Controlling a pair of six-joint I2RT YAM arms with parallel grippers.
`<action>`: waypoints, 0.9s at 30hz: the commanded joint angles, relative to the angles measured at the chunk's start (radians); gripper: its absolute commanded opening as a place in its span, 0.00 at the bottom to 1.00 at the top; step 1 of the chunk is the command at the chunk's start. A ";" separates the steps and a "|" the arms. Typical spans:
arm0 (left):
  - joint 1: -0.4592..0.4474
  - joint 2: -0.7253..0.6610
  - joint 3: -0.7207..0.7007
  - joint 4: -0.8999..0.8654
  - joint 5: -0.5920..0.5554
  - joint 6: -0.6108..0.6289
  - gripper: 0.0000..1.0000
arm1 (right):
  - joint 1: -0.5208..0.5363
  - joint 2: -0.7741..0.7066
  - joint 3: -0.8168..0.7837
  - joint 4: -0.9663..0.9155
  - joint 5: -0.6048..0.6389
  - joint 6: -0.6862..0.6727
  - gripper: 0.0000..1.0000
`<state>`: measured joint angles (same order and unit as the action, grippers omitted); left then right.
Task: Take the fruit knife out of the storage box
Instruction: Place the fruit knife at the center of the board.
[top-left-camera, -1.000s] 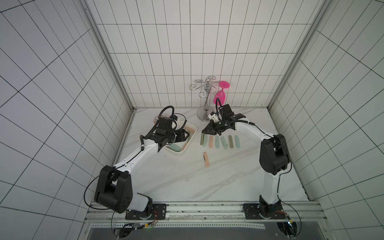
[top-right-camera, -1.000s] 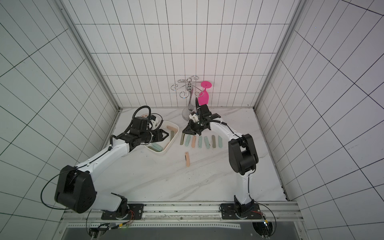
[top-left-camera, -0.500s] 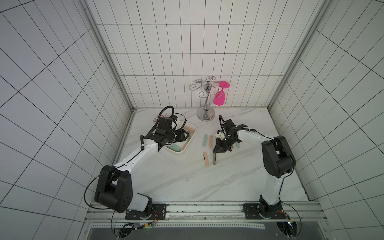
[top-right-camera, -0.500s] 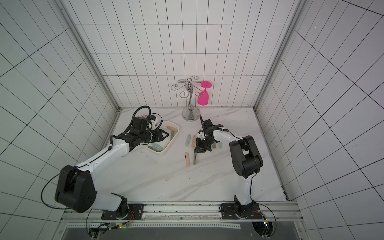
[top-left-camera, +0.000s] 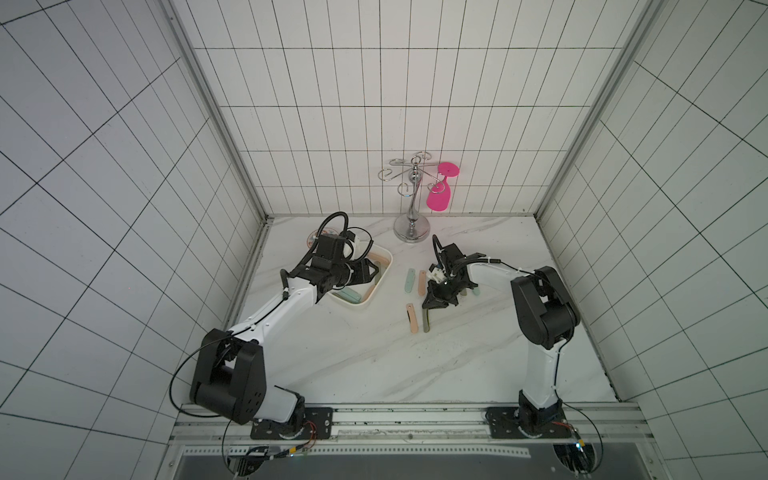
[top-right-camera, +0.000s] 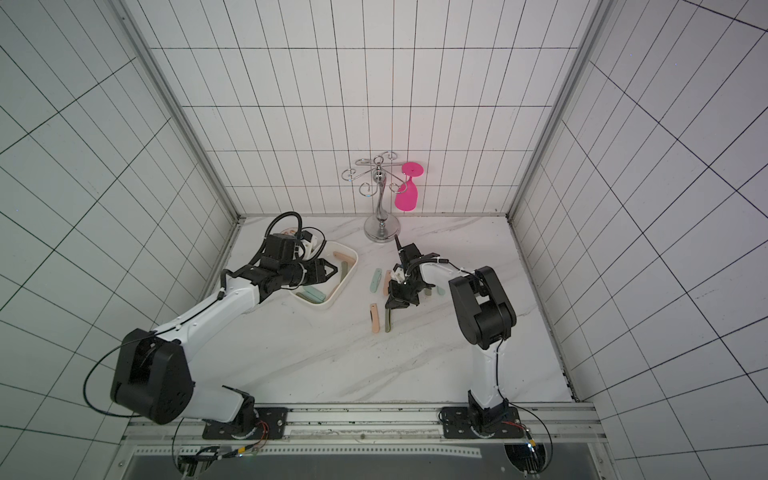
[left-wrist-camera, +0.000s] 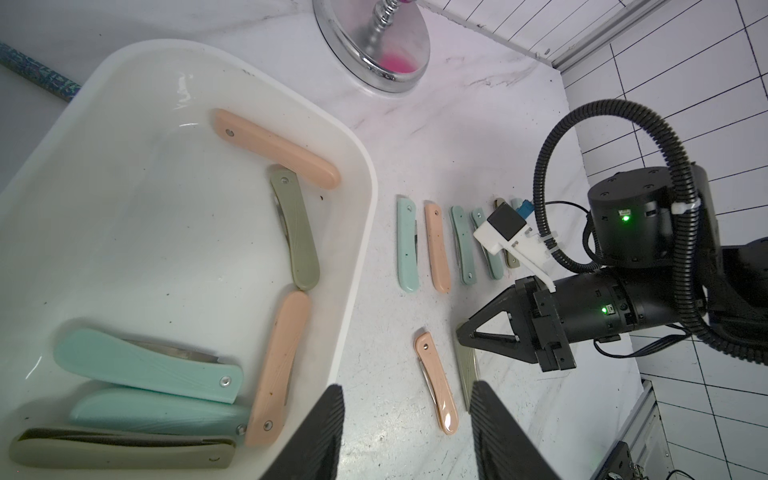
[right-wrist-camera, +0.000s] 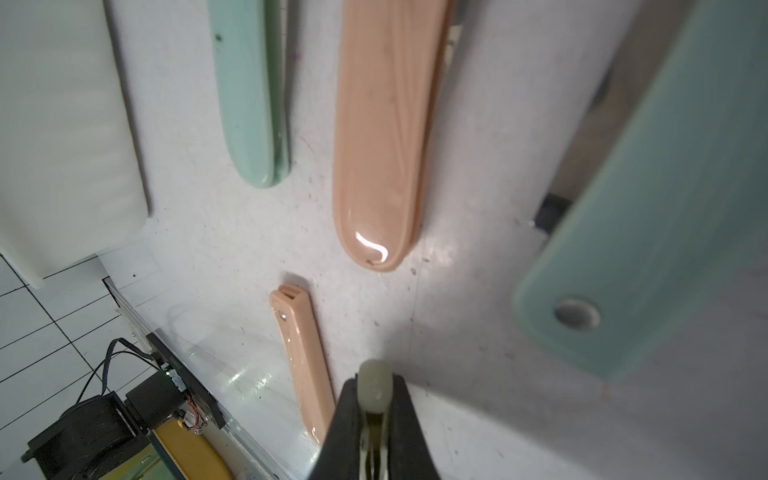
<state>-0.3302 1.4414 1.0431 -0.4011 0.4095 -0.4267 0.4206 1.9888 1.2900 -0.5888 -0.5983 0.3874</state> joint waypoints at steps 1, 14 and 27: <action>0.001 0.016 -0.005 0.010 -0.006 0.011 0.52 | 0.010 0.026 0.018 0.011 -0.001 -0.013 0.00; 0.000 0.033 -0.005 0.016 -0.009 0.014 0.52 | 0.010 0.010 0.012 0.004 0.055 0.004 0.15; 0.002 0.043 0.000 0.010 -0.013 0.029 0.52 | 0.012 -0.016 -0.001 -0.002 0.087 0.022 0.31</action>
<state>-0.3302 1.4731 1.0431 -0.4007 0.4088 -0.4175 0.4263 1.9869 1.2911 -0.5728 -0.5709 0.4072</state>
